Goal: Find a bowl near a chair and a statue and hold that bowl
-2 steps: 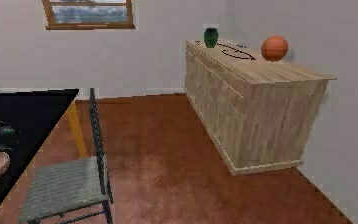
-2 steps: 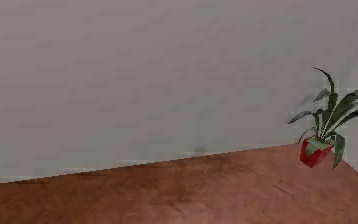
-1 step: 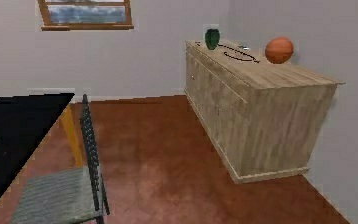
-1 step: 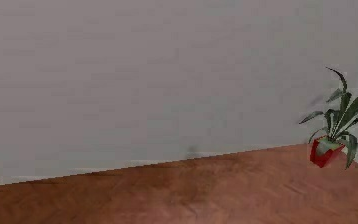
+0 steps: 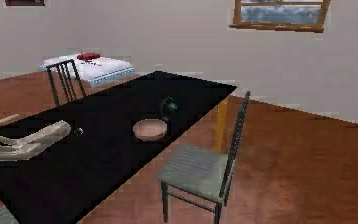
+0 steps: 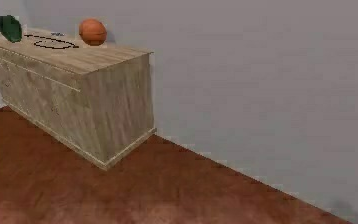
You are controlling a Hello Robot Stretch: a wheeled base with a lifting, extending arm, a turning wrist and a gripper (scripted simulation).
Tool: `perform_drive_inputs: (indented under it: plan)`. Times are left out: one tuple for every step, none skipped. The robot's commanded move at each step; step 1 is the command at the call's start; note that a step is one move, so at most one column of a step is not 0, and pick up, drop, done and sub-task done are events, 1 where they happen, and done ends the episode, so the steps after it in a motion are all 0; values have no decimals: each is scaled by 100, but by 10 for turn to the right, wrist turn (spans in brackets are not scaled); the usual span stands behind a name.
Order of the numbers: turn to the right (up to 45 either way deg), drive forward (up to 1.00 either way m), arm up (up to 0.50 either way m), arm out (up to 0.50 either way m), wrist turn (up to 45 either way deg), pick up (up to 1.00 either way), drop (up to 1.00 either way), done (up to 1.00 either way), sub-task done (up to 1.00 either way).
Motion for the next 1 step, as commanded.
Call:
perform_drive_inputs:
  plan:
    - [-450, 0, 0, 0, 0, 0, 0, 0, 0]
